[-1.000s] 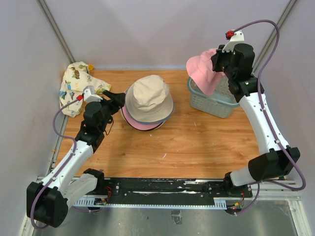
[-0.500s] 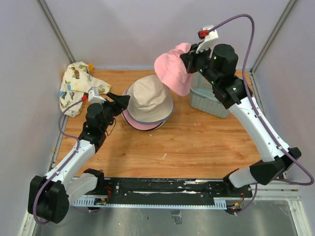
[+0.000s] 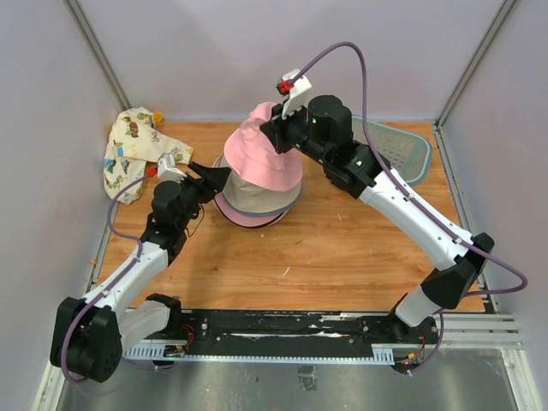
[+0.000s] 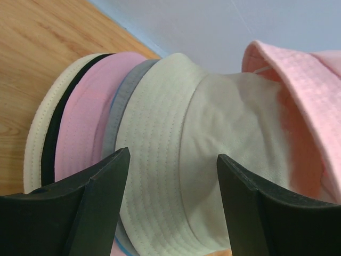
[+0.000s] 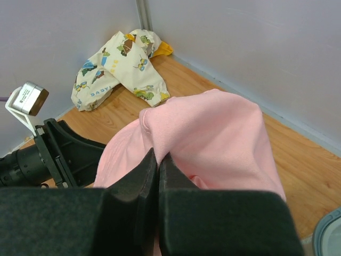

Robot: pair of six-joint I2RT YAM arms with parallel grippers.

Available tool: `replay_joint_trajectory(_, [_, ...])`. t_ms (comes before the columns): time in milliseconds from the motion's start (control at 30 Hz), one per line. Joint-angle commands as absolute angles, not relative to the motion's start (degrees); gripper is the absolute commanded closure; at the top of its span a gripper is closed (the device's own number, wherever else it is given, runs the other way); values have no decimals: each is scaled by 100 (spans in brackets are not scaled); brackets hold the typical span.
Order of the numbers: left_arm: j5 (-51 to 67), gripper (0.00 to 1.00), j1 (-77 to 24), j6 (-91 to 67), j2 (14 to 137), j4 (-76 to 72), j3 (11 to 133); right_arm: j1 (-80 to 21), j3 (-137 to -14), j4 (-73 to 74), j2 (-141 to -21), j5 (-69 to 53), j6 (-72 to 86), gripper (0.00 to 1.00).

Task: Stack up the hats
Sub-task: Stack the hat on the hat.

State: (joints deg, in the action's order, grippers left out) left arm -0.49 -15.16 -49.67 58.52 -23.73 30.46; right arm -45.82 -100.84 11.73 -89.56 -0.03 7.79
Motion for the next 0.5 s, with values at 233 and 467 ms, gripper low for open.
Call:
replay_joint_trajectory(233, [-82, 30, -1291, -5158, 5372, -2246, 2892, -5069, -10196, 978, -9229, 32, 481, 100])
replay_joint_trajectory(467, [48, 38, -748, -5663, 4831, -2090, 2375, -5189, -10128, 975, -9378, 86, 398, 99])
